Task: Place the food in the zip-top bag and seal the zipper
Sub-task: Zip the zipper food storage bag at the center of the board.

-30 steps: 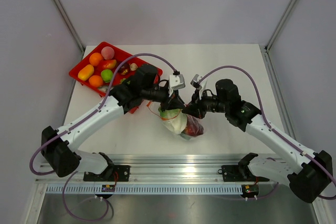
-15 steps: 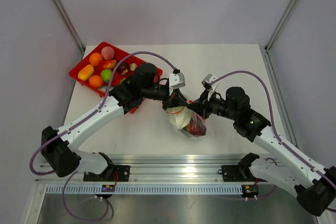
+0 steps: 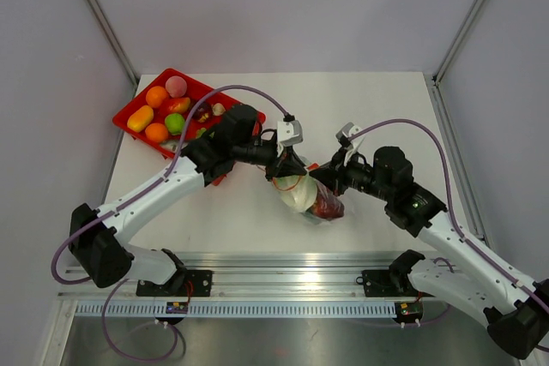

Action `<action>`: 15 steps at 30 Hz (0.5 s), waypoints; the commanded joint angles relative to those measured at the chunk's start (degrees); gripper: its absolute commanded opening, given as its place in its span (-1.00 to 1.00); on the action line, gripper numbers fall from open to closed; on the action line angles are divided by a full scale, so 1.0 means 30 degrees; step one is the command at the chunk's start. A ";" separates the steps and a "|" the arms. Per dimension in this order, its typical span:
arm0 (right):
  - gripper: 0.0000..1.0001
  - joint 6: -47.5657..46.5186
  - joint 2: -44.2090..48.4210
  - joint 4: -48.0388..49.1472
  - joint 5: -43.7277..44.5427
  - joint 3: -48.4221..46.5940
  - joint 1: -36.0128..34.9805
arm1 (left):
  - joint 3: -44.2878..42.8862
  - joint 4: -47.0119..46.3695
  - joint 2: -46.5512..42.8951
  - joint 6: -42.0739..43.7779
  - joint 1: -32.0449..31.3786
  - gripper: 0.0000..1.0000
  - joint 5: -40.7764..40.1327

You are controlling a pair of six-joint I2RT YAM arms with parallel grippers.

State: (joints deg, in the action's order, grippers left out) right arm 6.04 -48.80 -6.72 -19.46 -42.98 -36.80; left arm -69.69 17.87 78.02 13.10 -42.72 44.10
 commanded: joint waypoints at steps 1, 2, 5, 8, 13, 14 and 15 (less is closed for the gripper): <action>-1.00 0.0387 0.1147 0.2035 0.1595 -0.0321 0.0429 | 0.0729 0.1368 -0.0371 0.0145 0.0382 -1.00 -0.0079; -1.00 0.0475 0.1264 0.2006 0.1624 -0.0350 0.0545 | 0.0817 0.1281 -0.0400 0.0086 0.0411 -1.00 -0.0080; -1.00 0.0534 0.1527 0.1918 0.1770 -0.0380 0.0663 | 0.1226 0.1105 -0.0576 -0.0090 0.0470 -1.00 -0.0167; -1.00 0.0593 0.1762 0.1801 0.1976 -0.0380 0.0722 | 0.1753 0.0841 -0.0781 -0.0295 0.0529 -1.00 -0.0284; -1.00 0.0534 0.1998 0.1479 0.2561 -0.0234 0.1015 | 0.2399 0.0724 -0.1161 -0.0500 0.0646 -1.00 -0.0489; -1.00 0.0505 0.2114 0.1392 0.2765 -0.0204 0.1044 | 0.2632 0.0695 -0.1394 -0.0530 0.0704 -1.00 -0.0577; -1.00 0.0476 0.2173 0.1333 0.2825 -0.0204 0.1074 | 0.2751 0.0636 -0.1455 -0.0559 0.0734 -1.00 -0.0636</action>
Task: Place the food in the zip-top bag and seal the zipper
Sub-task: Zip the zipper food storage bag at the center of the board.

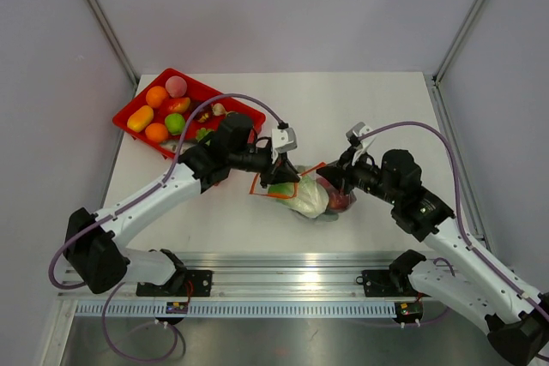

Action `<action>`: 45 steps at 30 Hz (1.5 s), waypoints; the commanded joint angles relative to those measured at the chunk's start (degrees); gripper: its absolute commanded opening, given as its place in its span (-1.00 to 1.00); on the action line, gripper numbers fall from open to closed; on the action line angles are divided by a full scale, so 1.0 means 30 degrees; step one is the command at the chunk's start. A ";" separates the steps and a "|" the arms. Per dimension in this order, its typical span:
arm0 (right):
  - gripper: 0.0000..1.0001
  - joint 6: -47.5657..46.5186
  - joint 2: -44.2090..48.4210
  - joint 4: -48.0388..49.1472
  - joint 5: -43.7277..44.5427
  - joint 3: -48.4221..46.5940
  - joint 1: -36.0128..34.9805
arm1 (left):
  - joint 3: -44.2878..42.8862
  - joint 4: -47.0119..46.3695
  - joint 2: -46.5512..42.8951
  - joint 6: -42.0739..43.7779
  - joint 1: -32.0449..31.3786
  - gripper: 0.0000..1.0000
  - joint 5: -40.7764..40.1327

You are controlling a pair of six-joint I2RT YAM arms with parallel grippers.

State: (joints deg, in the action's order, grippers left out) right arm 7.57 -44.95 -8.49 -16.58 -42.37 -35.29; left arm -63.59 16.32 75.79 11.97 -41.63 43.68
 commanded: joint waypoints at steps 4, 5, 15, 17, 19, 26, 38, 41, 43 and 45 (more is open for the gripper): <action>-1.00 -0.0093 0.0862 0.1747 0.2215 -0.0379 0.0863 | 0.1187 0.1036 -0.1151 -0.0326 0.0545 -1.00 -0.0644; -1.00 -0.0093 0.0833 0.1746 0.2245 -0.0379 0.0893 | 0.1275 0.1065 -0.1268 -0.0385 0.0574 -1.00 -0.0731; -1.00 -0.0268 0.0393 0.1805 0.3445 -0.0320 0.1596 | 0.2798 0.1036 -0.2703 -0.0853 0.0955 -1.00 -0.1493; -1.00 -0.0269 0.0335 0.1834 0.3737 -0.0320 0.1684 | 0.3090 0.1007 -0.3083 -0.0941 0.1102 -1.00 -0.1582; -1.00 -0.0298 0.0334 0.1892 0.3914 -0.0262 0.1801 | 0.3267 0.1007 -0.3318 -0.1030 0.1219 -1.00 -0.1698; -1.00 -0.0093 0.0042 0.2244 0.4939 -0.0203 0.1949 | 0.3883 0.0977 -0.3905 -0.1323 0.1307 -1.00 -0.1875; -1.00 0.0200 -0.0690 0.2625 0.6346 -0.0320 0.2212 | 0.4176 0.1329 -0.4169 -0.1410 0.1307 -1.00 -0.2021; -1.00 0.0229 -0.0837 0.2625 0.6610 -0.0378 0.2387 | 0.4322 0.1358 -0.4227 -0.1527 0.1307 -1.00 -0.2021; -1.00 0.0229 -0.0925 0.2625 0.6726 -0.0466 0.2505 | 0.4468 0.1358 -0.4286 -0.1674 0.1307 -1.00 -0.2051; -1.00 0.0200 -0.1071 0.2596 0.6932 -0.0554 0.2563 | 0.4644 0.1416 -0.4461 -0.1762 0.1307 -1.00 -0.2050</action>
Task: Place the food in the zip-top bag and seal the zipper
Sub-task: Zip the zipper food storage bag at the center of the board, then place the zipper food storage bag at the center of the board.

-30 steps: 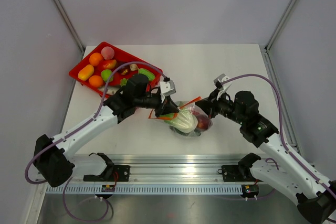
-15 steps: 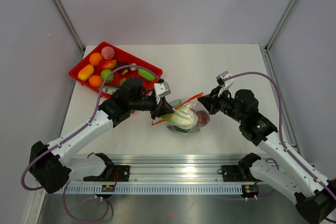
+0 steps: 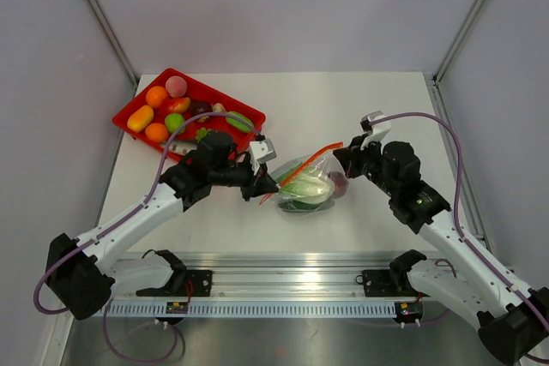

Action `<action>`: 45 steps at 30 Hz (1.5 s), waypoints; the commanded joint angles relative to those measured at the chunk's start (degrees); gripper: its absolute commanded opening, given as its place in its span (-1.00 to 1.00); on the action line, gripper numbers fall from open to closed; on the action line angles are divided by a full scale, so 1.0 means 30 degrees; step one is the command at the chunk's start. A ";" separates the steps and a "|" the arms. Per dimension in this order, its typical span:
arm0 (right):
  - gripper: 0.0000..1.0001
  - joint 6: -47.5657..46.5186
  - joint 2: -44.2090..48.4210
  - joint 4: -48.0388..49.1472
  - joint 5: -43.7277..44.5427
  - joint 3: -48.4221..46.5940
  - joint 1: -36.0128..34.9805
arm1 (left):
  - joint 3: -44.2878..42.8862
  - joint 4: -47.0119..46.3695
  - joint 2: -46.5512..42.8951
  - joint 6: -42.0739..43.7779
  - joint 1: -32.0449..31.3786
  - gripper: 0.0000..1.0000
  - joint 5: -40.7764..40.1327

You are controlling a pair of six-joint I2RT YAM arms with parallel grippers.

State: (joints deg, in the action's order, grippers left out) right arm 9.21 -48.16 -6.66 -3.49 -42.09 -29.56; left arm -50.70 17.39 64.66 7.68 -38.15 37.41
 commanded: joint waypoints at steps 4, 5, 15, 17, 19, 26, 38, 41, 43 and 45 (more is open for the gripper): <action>-1.00 -0.0376 -0.0118 0.1955 0.3123 -0.0825 0.0918 | 0.0697 0.1089 -0.1134 -0.0452 0.0149 -1.00 -0.0193; -1.00 -0.0376 -0.0118 0.1955 0.3183 -0.0854 0.0976 | 0.0727 0.1118 -0.1251 -0.0510 0.0149 -1.00 -0.0223; -1.00 0.0064 -0.0089 0.1955 0.4091 -0.0825 0.1445 | 0.1429 0.1704 -0.2569 -0.0773 0.0149 -1.00 -0.0750; -1.00 0.0181 -0.0176 0.2013 0.4121 -0.0796 0.1504 | 0.1634 0.1821 -0.3035 -0.0861 0.0149 -1.00 -0.0897; -1.00 0.0385 -0.0176 0.2013 0.4034 -0.0766 0.1563 | 0.1752 0.1821 -0.3330 -0.1008 0.0149 -1.00 -0.0897; -1.00 0.0738 -0.0293 0.2774 0.2485 -0.0766 0.1534 | 0.1578 0.0391 -0.3480 -0.2323 0.0149 -1.00 -0.0167; -1.00 -0.1075 -0.2194 0.6402 0.3797 -0.0355 0.1592 | -0.3276 -0.1488 0.1901 -0.3061 0.0295 -1.00 -0.3180; -1.00 -0.2715 -0.4296 0.8303 0.4090 -0.1492 0.2030 | -0.6491 -0.1372 0.4536 -0.2678 0.0821 -1.00 -0.3065; -1.00 -0.3708 -0.5386 0.9245 0.4238 -0.2402 0.2526 | -0.8403 -0.1284 0.5891 -0.2678 0.1436 -1.00 -0.3036; -1.00 -0.3978 -0.6501 1.0039 0.4210 -0.3780 0.2879 | -1.0742 -0.1459 0.7381 -0.2852 0.2224 -1.00 -0.3036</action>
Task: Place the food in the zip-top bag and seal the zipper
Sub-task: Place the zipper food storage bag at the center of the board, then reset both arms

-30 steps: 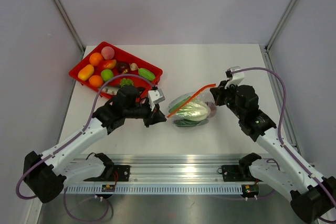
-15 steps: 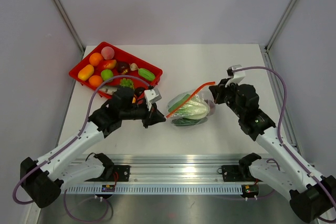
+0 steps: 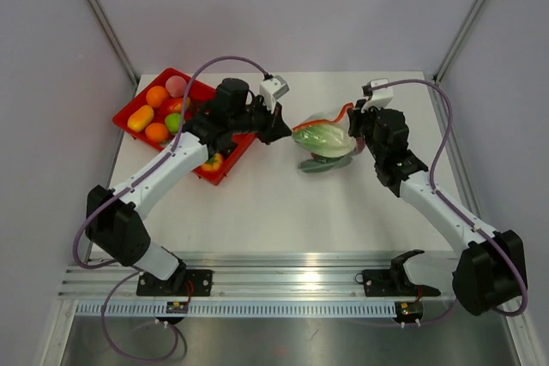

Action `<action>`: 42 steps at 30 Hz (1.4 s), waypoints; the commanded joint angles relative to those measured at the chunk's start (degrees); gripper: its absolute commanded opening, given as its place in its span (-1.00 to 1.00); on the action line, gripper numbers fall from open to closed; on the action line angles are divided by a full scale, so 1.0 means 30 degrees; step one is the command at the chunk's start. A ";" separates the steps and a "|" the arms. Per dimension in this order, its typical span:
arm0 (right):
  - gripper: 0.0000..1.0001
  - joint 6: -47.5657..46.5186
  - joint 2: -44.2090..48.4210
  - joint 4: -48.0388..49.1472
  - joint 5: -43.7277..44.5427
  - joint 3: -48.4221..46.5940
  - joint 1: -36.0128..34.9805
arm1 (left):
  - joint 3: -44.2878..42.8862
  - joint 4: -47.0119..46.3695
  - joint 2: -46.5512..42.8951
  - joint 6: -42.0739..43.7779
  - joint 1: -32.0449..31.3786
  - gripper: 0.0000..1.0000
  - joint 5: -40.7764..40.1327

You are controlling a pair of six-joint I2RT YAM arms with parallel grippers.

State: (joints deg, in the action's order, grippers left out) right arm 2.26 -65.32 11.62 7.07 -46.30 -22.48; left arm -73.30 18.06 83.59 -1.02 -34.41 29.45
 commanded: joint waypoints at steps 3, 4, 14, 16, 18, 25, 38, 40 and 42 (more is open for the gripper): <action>-1.00 -0.2041 -0.1371 0.5031 0.0690 -0.3372 0.0843 | -0.5004 -0.2123 0.1871 -0.0831 0.2033 -1.00 0.0376; -1.00 -0.2130 -0.1342 0.5440 0.0748 -0.3461 0.0930 | -0.5127 -0.2560 0.1814 -0.1094 0.2212 -1.00 0.0610; 0.99 0.0796 0.4658 0.3515 0.1828 0.3827 0.0931 | 0.0402 -0.3264 -0.2810 -0.3519 0.2594 0.98 0.4009; 0.99 0.1558 0.6241 0.1234 0.2885 0.4620 0.0931 | 0.1313 -0.3328 -0.4270 -0.3878 0.2594 0.98 0.3983; 0.99 0.2084 0.7266 -0.0291 0.3499 0.4741 0.0931 | 0.2165 -0.2977 -0.5125 -0.4172 0.2594 0.98 0.3428; 0.99 0.4282 0.8916 -0.8394 0.6196 0.2144 0.0960 | 0.2546 0.1242 -0.7876 -0.4844 0.2594 0.98 0.0178; 0.99 1.1753 0.3317 -1.7377 1.0534 -0.2172 0.0960 | 0.7409 0.3178 -1.4677 -0.4642 0.2565 0.98 -0.5919; 0.99 1.1960 0.3199 -1.7612 1.0388 -0.2144 0.0960 | 0.7819 0.3178 -1.5235 -0.4787 0.2594 0.98 -0.6708; 1.00 1.2428 0.3373 -1.7526 1.0445 -0.1911 0.0960 | 0.8172 0.3352 -1.5704 -0.5109 0.2565 0.98 -0.7992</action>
State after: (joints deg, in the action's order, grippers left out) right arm 34.76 -56.18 -38.87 34.68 -50.24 -19.81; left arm -49.93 28.42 37.93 -15.35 -26.61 13.30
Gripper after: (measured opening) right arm 0.993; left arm 0.988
